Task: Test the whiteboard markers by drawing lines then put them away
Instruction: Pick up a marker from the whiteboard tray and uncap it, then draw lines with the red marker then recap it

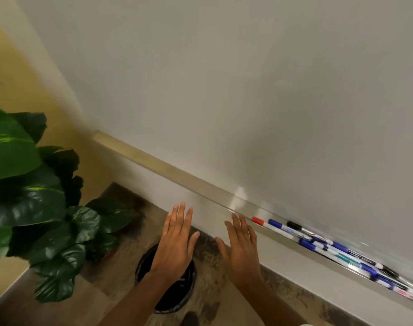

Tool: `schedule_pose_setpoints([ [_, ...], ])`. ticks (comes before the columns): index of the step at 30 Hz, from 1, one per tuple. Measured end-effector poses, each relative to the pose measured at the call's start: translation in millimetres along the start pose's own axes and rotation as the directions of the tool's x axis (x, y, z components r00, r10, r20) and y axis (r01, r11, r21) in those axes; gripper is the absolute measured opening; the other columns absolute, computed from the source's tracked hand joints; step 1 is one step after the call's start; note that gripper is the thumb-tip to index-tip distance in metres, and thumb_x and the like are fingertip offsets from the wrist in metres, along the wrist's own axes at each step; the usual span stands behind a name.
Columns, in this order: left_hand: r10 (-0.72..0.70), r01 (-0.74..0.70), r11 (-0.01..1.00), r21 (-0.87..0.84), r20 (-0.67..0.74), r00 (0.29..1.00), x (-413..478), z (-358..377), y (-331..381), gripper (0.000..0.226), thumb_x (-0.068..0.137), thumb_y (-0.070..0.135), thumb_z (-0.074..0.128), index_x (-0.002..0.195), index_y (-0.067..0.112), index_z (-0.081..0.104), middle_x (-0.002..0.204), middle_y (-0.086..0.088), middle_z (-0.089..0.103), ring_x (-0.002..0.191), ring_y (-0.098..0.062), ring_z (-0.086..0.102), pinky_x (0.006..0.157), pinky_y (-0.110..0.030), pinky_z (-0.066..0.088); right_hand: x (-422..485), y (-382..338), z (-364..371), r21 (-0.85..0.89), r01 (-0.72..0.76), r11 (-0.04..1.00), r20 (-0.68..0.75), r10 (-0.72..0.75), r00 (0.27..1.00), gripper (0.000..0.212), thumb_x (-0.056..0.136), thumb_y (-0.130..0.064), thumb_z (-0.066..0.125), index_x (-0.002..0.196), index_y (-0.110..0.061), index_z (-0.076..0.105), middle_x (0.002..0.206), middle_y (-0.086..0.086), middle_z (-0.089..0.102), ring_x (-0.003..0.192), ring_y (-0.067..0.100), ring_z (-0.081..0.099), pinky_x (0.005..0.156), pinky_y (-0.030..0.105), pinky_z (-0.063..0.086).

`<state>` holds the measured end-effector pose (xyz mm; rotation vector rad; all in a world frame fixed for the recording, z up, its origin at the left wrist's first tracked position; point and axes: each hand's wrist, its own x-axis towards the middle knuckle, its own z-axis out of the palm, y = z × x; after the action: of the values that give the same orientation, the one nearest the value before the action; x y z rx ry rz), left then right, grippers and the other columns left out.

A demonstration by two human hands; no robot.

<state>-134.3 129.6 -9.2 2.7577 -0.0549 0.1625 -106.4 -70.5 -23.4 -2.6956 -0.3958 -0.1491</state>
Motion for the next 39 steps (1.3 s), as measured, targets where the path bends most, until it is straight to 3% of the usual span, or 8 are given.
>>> schedule_pose_setpoints([
  [11,0.154,-0.152,0.988,-0.023,0.146,0.977,54.4,40.8,66.8,0.065,0.109,0.054,0.014,0.162,0.027,-0.012,0.172,-0.002,-0.01,0.158,-0.02,-0.011,0.126,-0.044,0.001,1.7,87.4,-21.0,-0.097,-0.187,0.978,-0.018,0.186,0.982,0.061,0.101,-0.052,0.033,0.15,-0.016,0.037,0.161,0.007,0.026,0.15,0.021,0.017,0.12,0.037,0.007],
  [19,0.183,-0.192,0.981,0.002,0.283,0.942,87.5,78.7,94.4,0.073,0.101,0.067,-0.006,0.162,0.027,-0.01,0.169,0.001,-0.018,0.157,-0.02,-0.017,0.124,-0.039,-0.009,12.2,116.9,-24.8,-0.176,-0.158,0.972,-0.085,0.144,0.986,0.056,0.105,-0.046,0.015,0.125,-0.018,0.059,0.129,0.007,0.066,0.127,0.03,0.056,0.116,0.045,0.029],
  [22,0.201,-0.21,0.978,-0.014,0.358,0.912,95.4,94.8,99.7,0.086,0.089,0.073,-0.024,0.159,0.025,-0.012,0.164,0.002,-0.027,0.154,-0.019,-0.024,0.125,-0.037,-0.016,23.1,128.1,-22.3,-0.218,-0.123,0.968,-0.061,0.112,0.992,0.03,0.093,-0.038,0.063,0.115,-0.018,0.069,0.118,0.005,0.072,0.117,0.029,0.065,0.103,0.052,0.045],
  [24,0.205,-0.216,0.976,-0.018,0.395,0.896,99.3,101.9,102.8,0.09,0.082,0.073,-0.032,0.157,0.025,-0.017,0.162,0.002,-0.031,0.152,-0.02,-0.028,0.126,-0.039,-0.015,31.4,131.4,-19.4,-0.205,-0.143,0.968,0.032,0.153,0.988,0.052,0.065,-0.028,0.092,0.112,-0.02,0.071,0.113,0.004,0.073,0.113,0.029,0.067,0.099,0.053,0.05],
  [28,0.193,-0.211,0.977,-0.012,0.459,0.867,103.6,114.9,100.9,0.098,0.075,0.072,-0.04,0.157,0.022,-0.018,0.164,-0.002,-0.027,0.153,-0.021,-0.026,0.128,-0.044,-0.005,42.6,133.6,-12.5,-0.185,-0.118,0.976,0.085,0.136,0.987,0.057,0.058,-0.024,0.095,0.11,-0.024,0.071,0.111,-0.001,0.074,0.111,0.025,0.067,0.1,0.055,0.049],
  [34,0.183,-0.222,0.975,0.018,0.502,0.845,108.6,119.7,97.2,0.113,0.064,0.07,-0.049,0.159,0.021,-0.015,0.163,-0.001,-0.027,0.153,-0.021,-0.026,0.123,-0.035,-0.02,50.4,136.6,-3.9,-0.195,-0.087,0.977,0.124,0.112,0.986,0.058,0.053,-0.023,0.096,0.106,-0.027,0.072,0.106,-0.005,0.074,0.107,0.024,0.067,0.098,0.057,0.049],
  [37,0.192,-0.215,0.977,-0.012,0.497,0.846,109.5,124.6,91.8,0.101,0.083,0.07,-0.034,0.161,0.019,0.002,0.168,-0.003,-0.009,0.157,-0.025,-0.01,0.124,-0.034,-0.018,53.4,137.3,-3.6,-0.186,-0.072,0.98,0.095,0.09,0.991,0.052,0.057,-0.023,0.095,0.104,-0.028,0.072,0.103,-0.006,0.074,0.103,0.022,0.067,0.098,0.052,0.049],
  [39,0.195,-0.24,0.971,0.018,0.525,0.828,109.2,123.5,90.8,0.08,0.105,0.057,-0.007,0.158,0.012,0.032,0.165,-0.01,0.026,0.153,-0.031,0.025,0.122,-0.034,-0.002,54.8,138.0,-2.8,-0.178,-0.06,0.982,0.076,0.074,0.994,0.047,0.06,-0.023,0.094,0.102,-0.028,0.073,0.101,-0.007,0.074,0.102,0.021,0.066,0.096,0.049,0.05],
])
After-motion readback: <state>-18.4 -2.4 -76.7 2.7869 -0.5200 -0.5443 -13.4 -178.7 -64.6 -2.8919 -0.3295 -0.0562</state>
